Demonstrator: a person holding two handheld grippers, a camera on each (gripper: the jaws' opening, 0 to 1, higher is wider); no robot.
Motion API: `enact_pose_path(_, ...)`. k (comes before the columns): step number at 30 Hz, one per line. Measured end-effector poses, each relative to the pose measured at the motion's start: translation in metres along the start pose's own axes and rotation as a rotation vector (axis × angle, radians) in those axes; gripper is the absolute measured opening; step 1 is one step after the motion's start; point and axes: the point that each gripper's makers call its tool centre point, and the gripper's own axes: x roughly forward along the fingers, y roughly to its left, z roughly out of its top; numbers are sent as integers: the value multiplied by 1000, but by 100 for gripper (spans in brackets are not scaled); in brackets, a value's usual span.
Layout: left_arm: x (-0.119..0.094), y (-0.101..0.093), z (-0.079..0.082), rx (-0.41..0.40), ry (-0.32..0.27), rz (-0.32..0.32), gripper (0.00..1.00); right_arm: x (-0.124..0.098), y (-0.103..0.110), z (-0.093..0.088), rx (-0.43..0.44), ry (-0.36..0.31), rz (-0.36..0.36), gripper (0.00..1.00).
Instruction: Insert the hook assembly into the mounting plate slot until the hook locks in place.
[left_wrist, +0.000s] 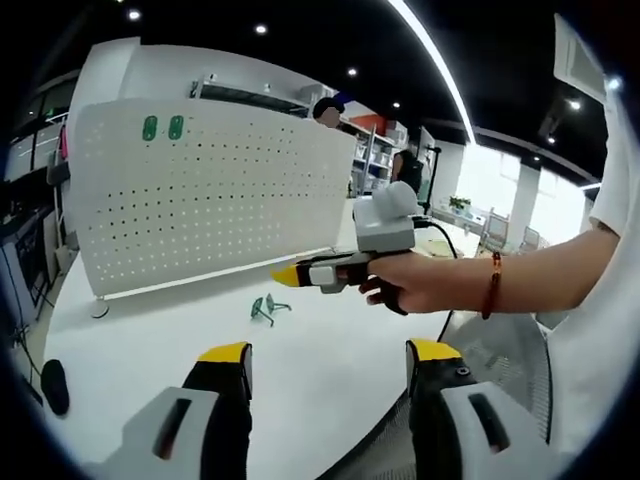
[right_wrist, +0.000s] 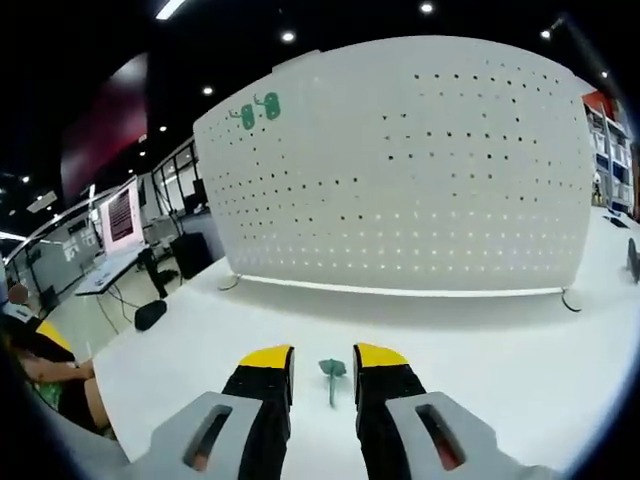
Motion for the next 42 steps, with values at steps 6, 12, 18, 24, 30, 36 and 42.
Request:
enact_pose_path(6,3,2,-1,-2,8,7,64,5,-2,-20,23,39,3,23)
enact_pose_path(12,6,3,-3,-8,20,5,64,7,-2,-34,16,70,3,21)
enact_pose_path(18,8,6,-3,-10,31,3,64,12,-4,-39,19,93,11,20)
enact_pose_path(24,8,7,-2,-9,32,8,64,18,-4,-43,11,106,19,19)
enact_pose_path(30,8,9,-5,-16,41,14,64,24,-2,-49,10,122,29,18)
enact_pose_path(36,8,13,-5,-18,43,27,63,32,-4,-56,0,141,32,18)
enact_pose_path(42,8,14,-4,-28,41,32,63,37,-9,-60,8,150,32,16)
